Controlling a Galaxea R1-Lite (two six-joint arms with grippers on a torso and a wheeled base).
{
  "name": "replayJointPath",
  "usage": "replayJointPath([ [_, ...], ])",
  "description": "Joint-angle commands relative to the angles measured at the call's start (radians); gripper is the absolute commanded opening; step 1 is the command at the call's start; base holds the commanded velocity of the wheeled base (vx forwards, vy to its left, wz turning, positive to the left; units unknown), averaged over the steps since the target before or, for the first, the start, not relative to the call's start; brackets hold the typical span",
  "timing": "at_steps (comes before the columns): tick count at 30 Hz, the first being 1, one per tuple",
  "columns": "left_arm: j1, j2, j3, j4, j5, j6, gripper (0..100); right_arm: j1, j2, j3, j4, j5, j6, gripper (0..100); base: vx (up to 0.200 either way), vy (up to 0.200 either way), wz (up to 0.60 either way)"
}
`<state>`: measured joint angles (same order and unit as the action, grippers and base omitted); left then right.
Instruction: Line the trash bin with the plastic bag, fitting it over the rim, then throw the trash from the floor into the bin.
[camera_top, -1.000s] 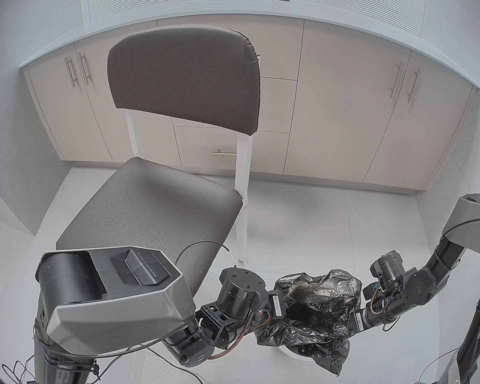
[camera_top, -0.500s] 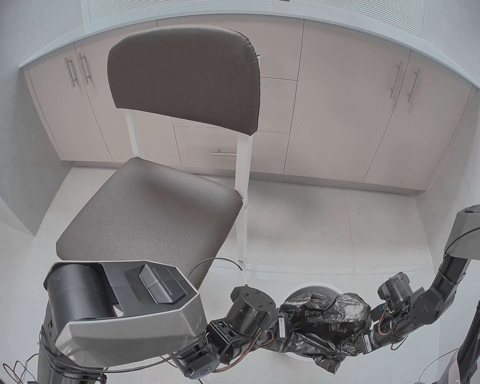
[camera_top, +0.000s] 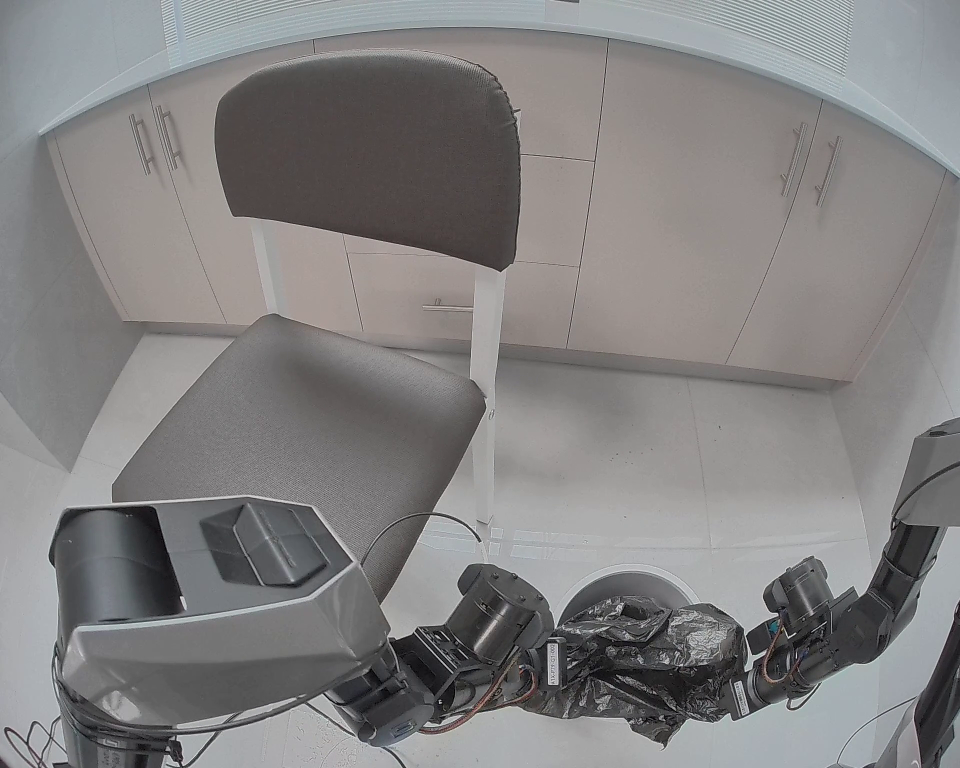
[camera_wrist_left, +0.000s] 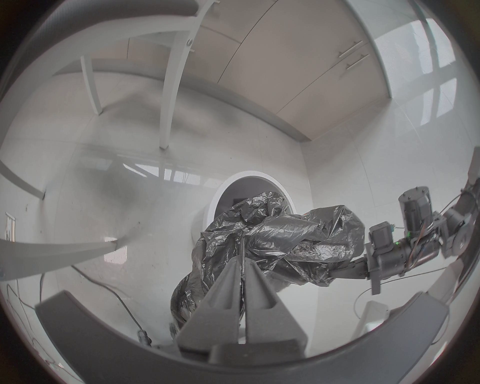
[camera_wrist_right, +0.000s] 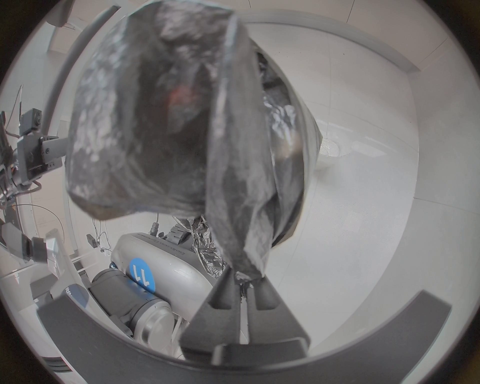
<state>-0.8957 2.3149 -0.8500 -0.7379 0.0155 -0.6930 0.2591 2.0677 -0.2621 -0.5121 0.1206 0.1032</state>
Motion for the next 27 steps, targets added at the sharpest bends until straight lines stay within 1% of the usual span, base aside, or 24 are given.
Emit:
replayJointPath([
  [1, 0.005, -0.051, -0.023, 0.049, -0.034, -0.039, 0, 0.011, -0.001, 0.03, 0.0, -0.027, -0.007, 0, 0.0, 0.0, 0.0],
  [2, 0.005, -0.051, -0.023, 0.049, -0.034, -0.039, 0, 0.011, -0.001, 0.03, 0.0, -0.027, -0.007, 0, 0.0, 0.0, 0.0],
  [3, 0.005, -0.054, -0.029, 0.06, -0.039, -0.045, 0, 0.012, -0.003, 0.038, -0.002, -0.05, -0.008, 0, 0.0, 0.0, 0.0],
  [4, 0.005, -0.054, -0.029, 0.06, -0.039, -0.045, 0, 0.012, -0.003, 0.038, -0.002, -0.05, -0.008, 0, 0.0, 0.0, 0.0],
  [5, 0.005, -0.069, -0.031, 0.074, -0.04, -0.048, 0, 0.011, -0.023, 0.054, 0.0, -0.064, -0.028, 0, 0.0, 0.0, 0.0],
  [13, -0.009, -0.072, -0.029, 0.08, -0.043, -0.049, 0, 0.015, -0.063, 0.073, 0.004, -0.059, -0.083, 0, 0.0, 0.0, 0.0],
  [16, -0.014, -0.074, -0.031, 0.092, -0.049, -0.049, 0, 0.019, -0.077, 0.075, 0.004, -0.056, -0.091, 0, 0.0, 0.0, 0.0],
  [20, -0.009, -0.117, -0.046, 0.153, -0.086, -0.085, 0, 0.019, -0.086, 0.044, 0.006, -0.055, -0.089, 0, 0.0, 0.0, 0.0],
  [21, -0.008, -0.123, -0.052, 0.173, -0.115, -0.106, 0, 0.019, -0.073, 0.029, 0.007, -0.055, -0.089, 0, 0.0, 0.0, 0.0],
  [22, -0.008, -0.121, -0.054, 0.18, -0.124, -0.109, 0, 0.019, -0.064, 0.027, 0.007, -0.055, -0.089, 0, 0.0, 0.0, 0.0],
  [27, -0.012, -0.089, -0.069, 0.222, -0.134, -0.105, 0, 0.025, -0.015, 0.054, 0.006, -0.056, -0.083, 0, 0.0, 0.0, 0.0],
])
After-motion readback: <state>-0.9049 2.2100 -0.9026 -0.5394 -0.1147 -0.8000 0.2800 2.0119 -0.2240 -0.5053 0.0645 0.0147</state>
